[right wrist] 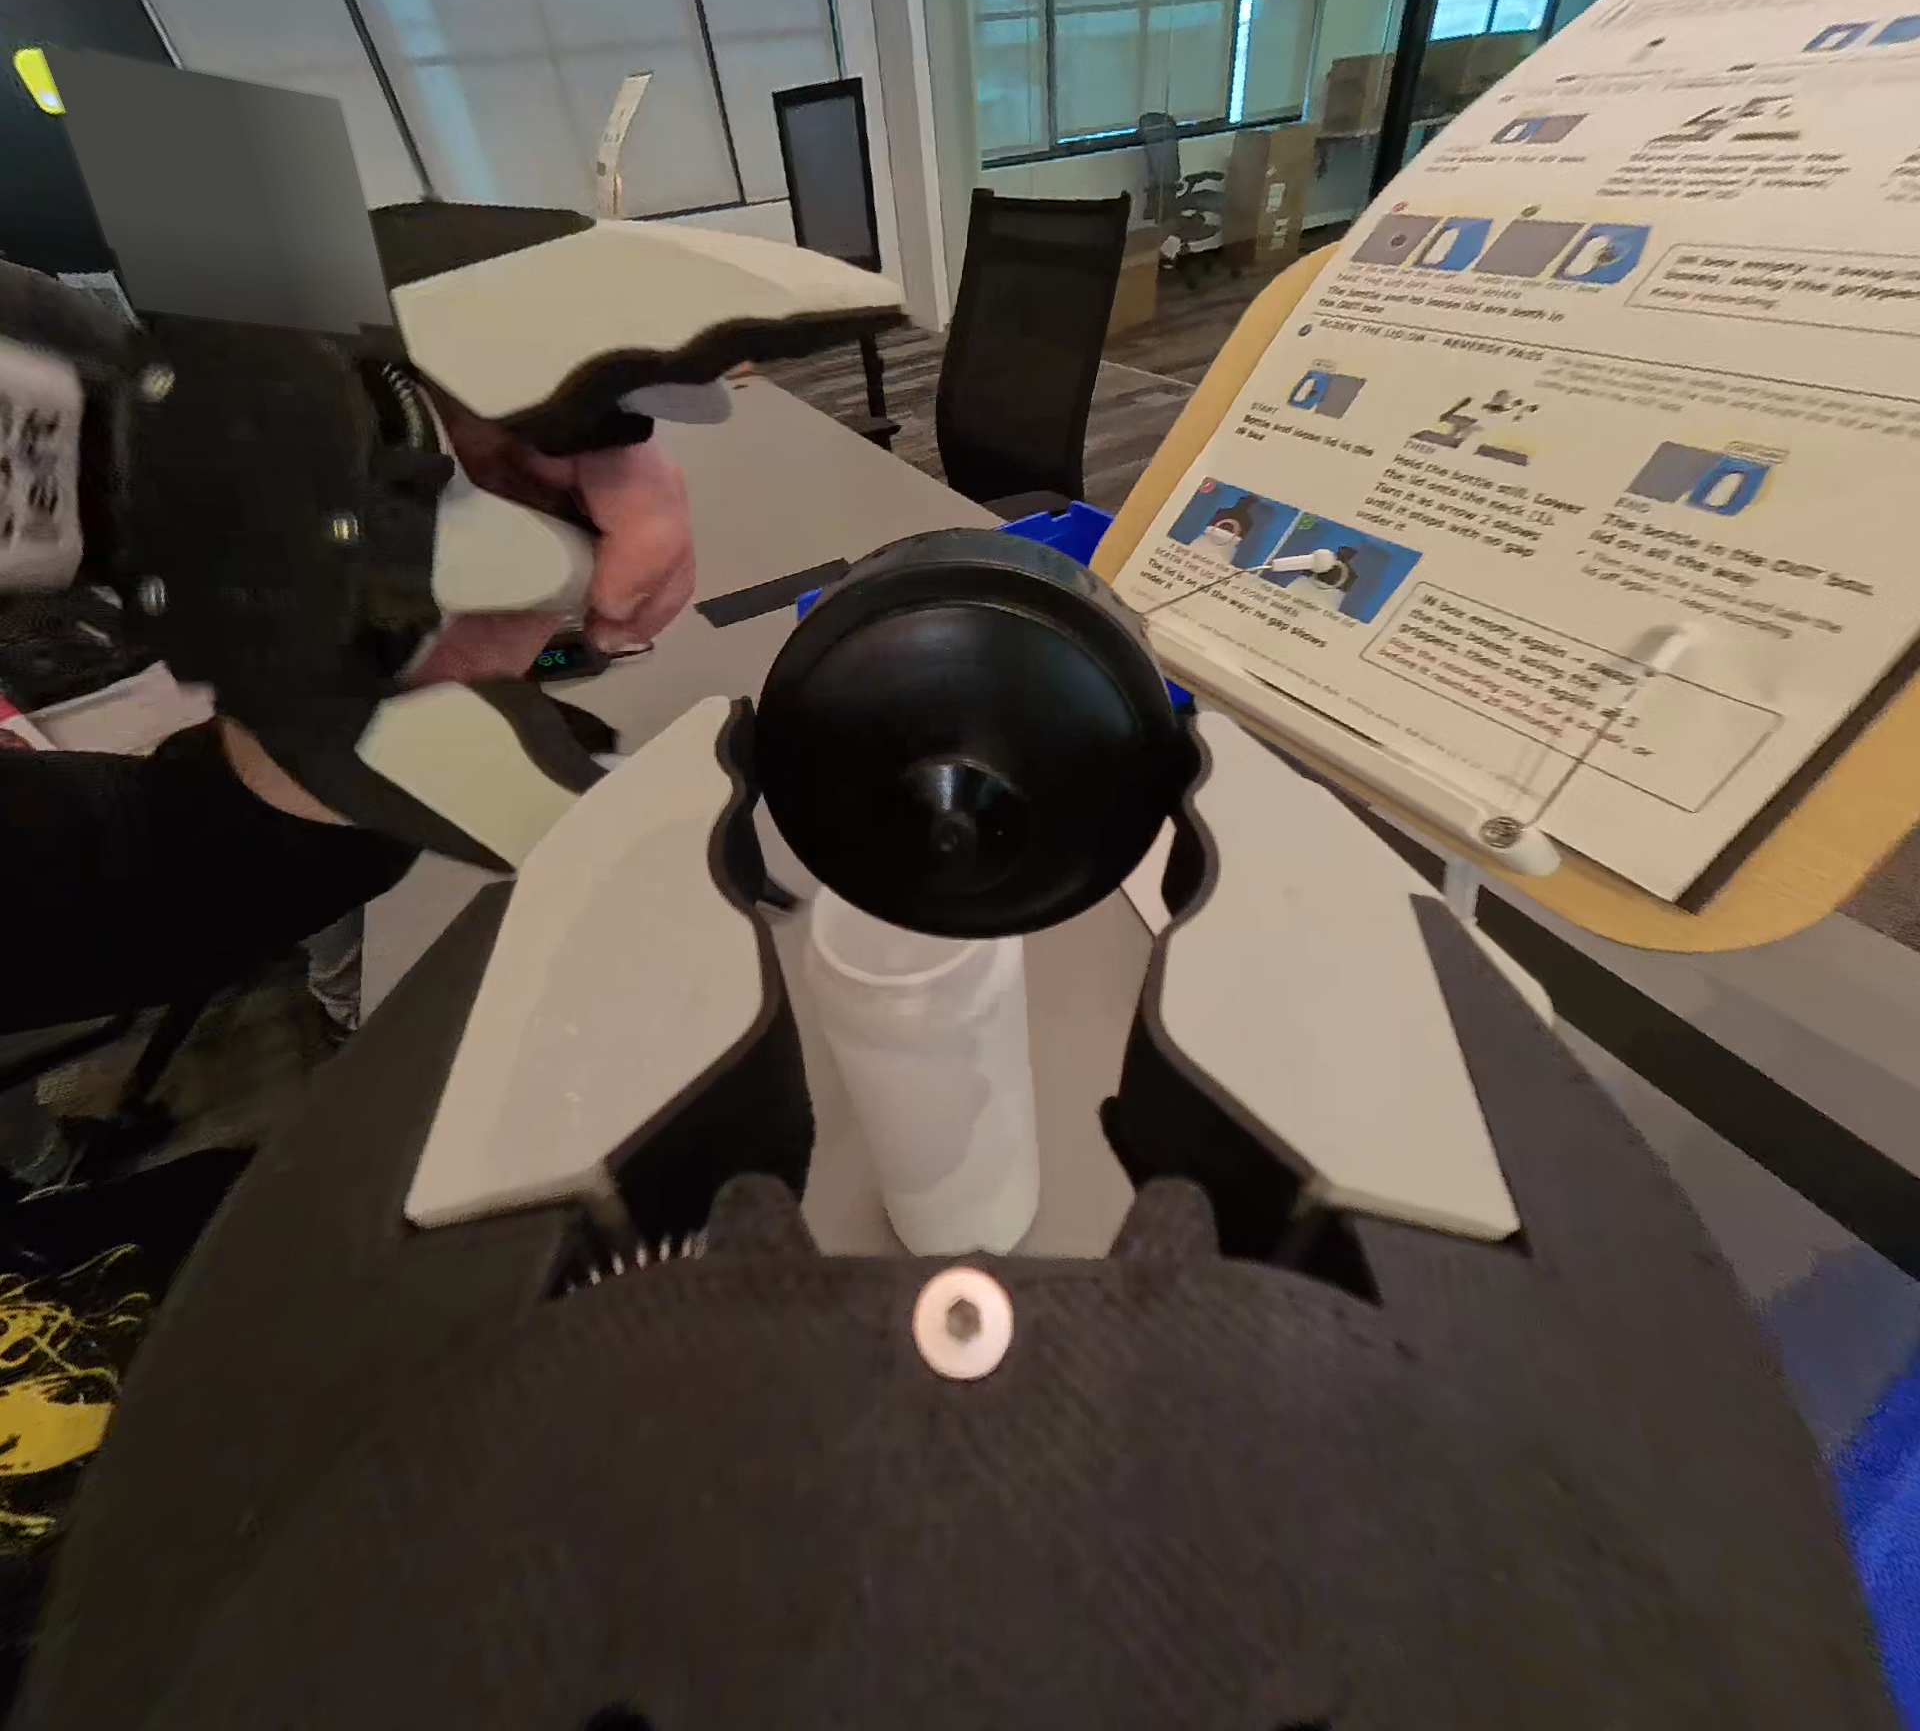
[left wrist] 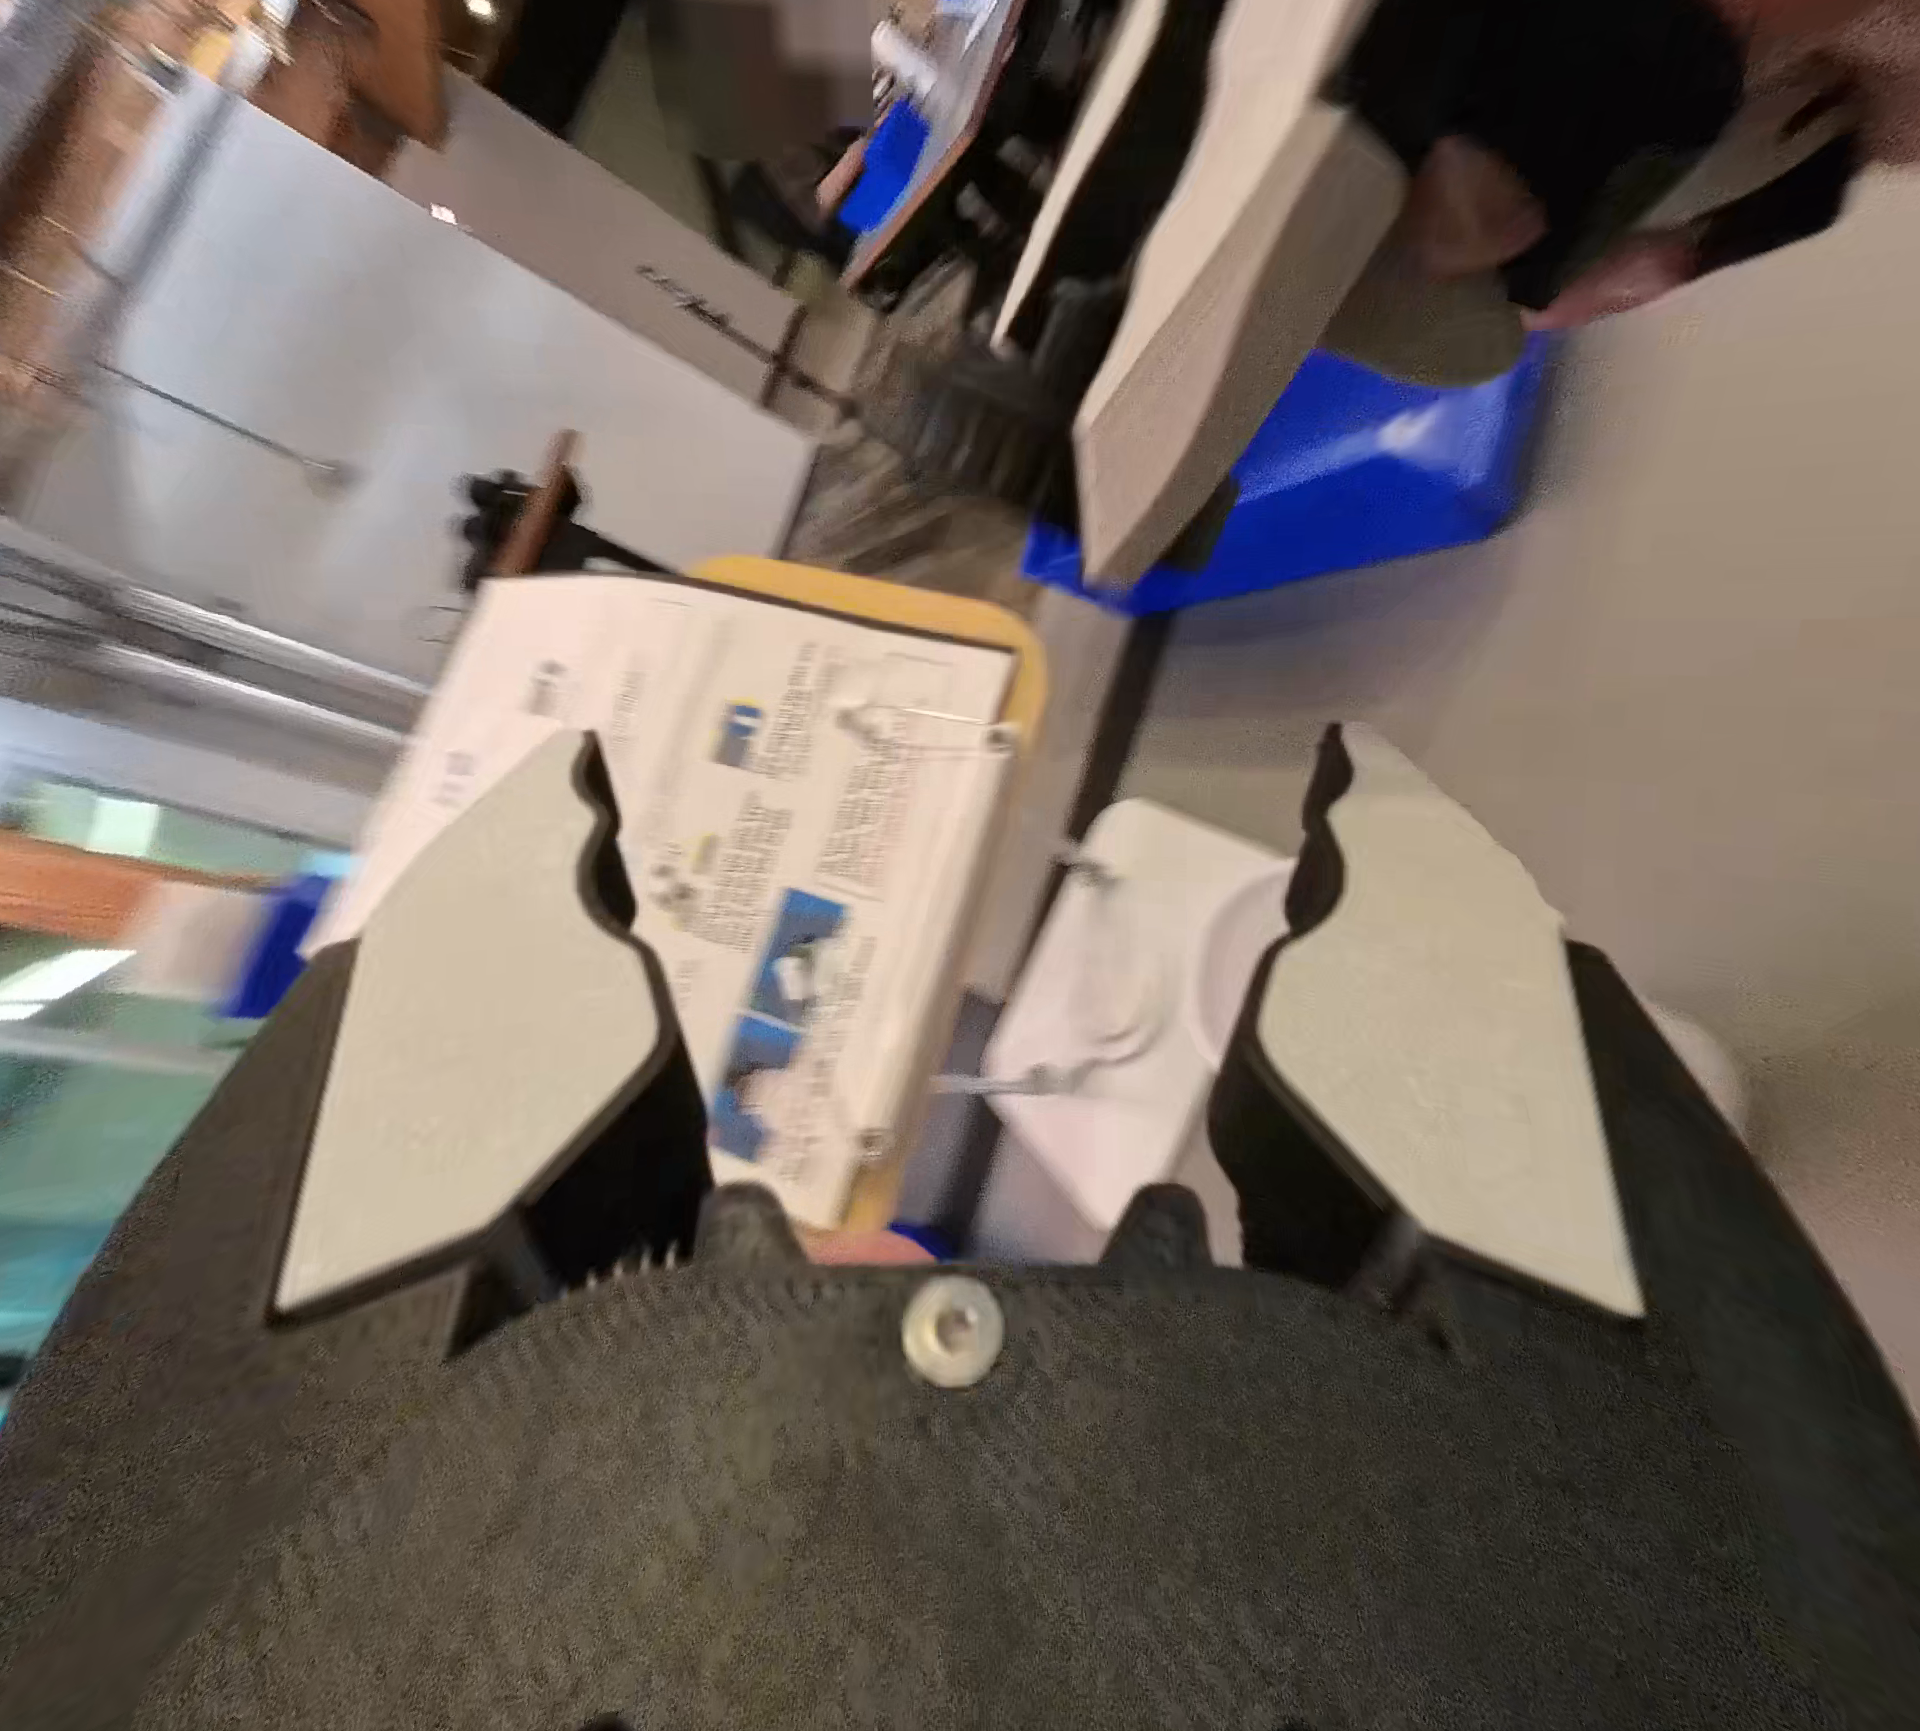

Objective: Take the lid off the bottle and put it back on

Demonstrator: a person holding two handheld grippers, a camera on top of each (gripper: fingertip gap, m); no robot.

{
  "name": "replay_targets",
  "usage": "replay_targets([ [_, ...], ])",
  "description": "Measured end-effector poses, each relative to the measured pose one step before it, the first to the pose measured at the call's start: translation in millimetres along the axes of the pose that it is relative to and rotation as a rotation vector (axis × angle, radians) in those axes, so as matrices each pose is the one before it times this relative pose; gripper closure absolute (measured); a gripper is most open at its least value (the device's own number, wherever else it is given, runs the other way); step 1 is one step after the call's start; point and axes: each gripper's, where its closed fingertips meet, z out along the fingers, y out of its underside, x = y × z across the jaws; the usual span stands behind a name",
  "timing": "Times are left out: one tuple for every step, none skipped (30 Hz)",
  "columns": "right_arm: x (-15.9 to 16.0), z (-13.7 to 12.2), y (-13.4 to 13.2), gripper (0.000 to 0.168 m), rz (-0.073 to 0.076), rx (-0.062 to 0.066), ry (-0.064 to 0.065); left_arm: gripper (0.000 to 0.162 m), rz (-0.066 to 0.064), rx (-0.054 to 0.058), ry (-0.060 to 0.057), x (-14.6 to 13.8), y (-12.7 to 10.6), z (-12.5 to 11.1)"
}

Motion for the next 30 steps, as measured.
replay_targets([
  [4.34,-4.65,1.19,0.092,-0.0016,-0.0012,0.0101,0.034,-0.1071,0.0394,0.0516,0.75,6.53,-5.71],
  [3.07,-3.38,1.94,0.092,-0.0005,-0.0032,0.0025,0.029,-0.0998,0.035,0.0495,2.24,8.03,-4.19],
  [1.52,-2.07,2.8,0.092,0.0026,-0.0062,-0.0046,0.024,-0.0889,0.0253,0.0452,3.54,9.92,-2.15],
  [0.69,-0.97,3.25,0.092,0.0055,-0.0073,-0.0062,0.019,-0.0788,0.0125,0.0439,4.77,12.19,-0.25],
  [-0.11,-0.13,3.07,0.092,0.0049,-0.0045,-0.007,0.016,-0.0668,0.0086,0.0394,5.65,13.23,1.14],
  [-0.45,0.49,3.15,0.092,0.0047,-0.0038,-0.0063,0.016,-0.0559,0.0084,0.0346,5.86,13.73,2.37],
  [-0.83,0.93,3.17,0.092,0.0049,-0.0033,-0.0069,0.016,-0.0471,0.0012,0.0316,5.63,14.93,3.72],
  [-1.09,1.19,3.08,0.092,0.0047,-0.0029,-0.0088,0.017,-0.0329,0.0083,0.0293,5.79,13.85,4.59],
  [-1.19,1.45,3.03,0.092,0.0044,-0.0027,-0.0089,0.022,-0.0122,0.0231,0.0161,4.41,11.53,4.46],
  [-0.71,1.68,3.18,0.092,0.0053,-0.0045,-0.0065,0.025,-0.012,0.0314,-0.0022,1.23,10.09,4.53],
  [-0.78,1.96,3.16,0.092,0.0043,-0.0057,-0.0086,0.027,-0.0269,0.0223,0.0289,5.1,9.83,5.55],
  [-1.35,1.95,2.86,0.092,0.0023,-0.0057,-0.0132,0.03,-0.0297,-0.0064,0.0303,4.66,11.22,6.45],
  [-1.65,1.92,2.66,0.092,0.0001,-0.006,-0.0136,0.032,-0.0112,-0.0156,0.0067,0.81,10.43,6.28],
  [0.0,1.61,2.96,0.092,-0.0008,-0.0091,-0.0013,0.032,-0.0048,-0.004,0.0075,0.64,7.43,5.56],
  [0.92,1.31,2.89,0.092,-0.0026,-0.0109,0.0047,0.033,-0.019,0.0019,0.016,1.1,5.37,4.95],
  [0.42,1.09,2.13,0.092,-0.003,-0.007,-0.0002,0.034,-0.0236,0.0009,0.0113,-0.4,4.58,4.35],
  [0.03,0.59,1.31,0.092,-0.0005,-0.0021,-0.0035,0.037,-0.0157,0.0107,0.0182,0.83,2.84,3.73],
  [0.49,0.28,0.82,0.092,0.002,0.0003,-0.0013,0.039,-0.0098,0.0112,0.0199,1.36,2.68,3.3],
  [0.71,0.37,0.98,0.092,0.0011,-0.0021,-0.0007,0.04,-0.0051,0.0005,0.0154,1.12,2.7,2.85],
  [0.71,0.55,1.29,0.092,-0.0017,-0.0058,-0.0009,0.043,-0.001,-0.0001,0.0092,0.31,1.97,1.86],
  [0.69,0.59,1.29,0.092,-0.0023,-0.0058,-0.0006,0.048,0.0036,0.003,0.0113,0.76,1.53,1.31],
  [0.63,0.89,1.32,0.092,-0.0006,-0.0061,-0.0027,0.057,0.0027,0.0048,0.0136,1.23,1.3,1.01],
  [0.49,1.02,1.37,0.092,0.0004,-0.0069,-0.0038,0.064,-0.0034,0.0056,0.0063,0.04,1.15,0.99],
  [0.55,1.26,1.41,0.092,0.0,-0.0069,-0.0035,0.07,-0.005,0.0057,0.0138,1.11,0.93,0.92],
  [0.59,1.3,1.2,0.092,-0.0009,-0.007,-0.0037,0.071,-0.005,0.0105,0.0109,0.96,-0.19,0.69],
  [0.03,1.51,1.15,0.092,-0.0025,-0.0087,-0.0073,0.072,-0.0011,0.0068,0.0007,-0.12,-0.37,0.52],
  [-0.69,1.69,0.91,0.092,-0.0046,-0.0125,-0.0137,0.072,0.0027,0.0025,0.0016,0.31,-0.11,0.54],
  [-0.69,1.55,0.78,0.092,-0.0077,-0.0192,-0.0182,0.072,0.0025,0.0009,-0.0003,0.09,-0.13,0.51],
  [-0.8,1.61,0.23,0.092,-0.0125,-0.0257,-0.0241,0.072,-0.0011,-0.0004,-0.0022,-0.28,0.01,0.65],
  [-1.38,1.55,-0.06,0.092,-0.0163,-0.035,-0.0337,0.073,-0.0025,-0.0014,0.0026,0.11,0.02,0.69],
])
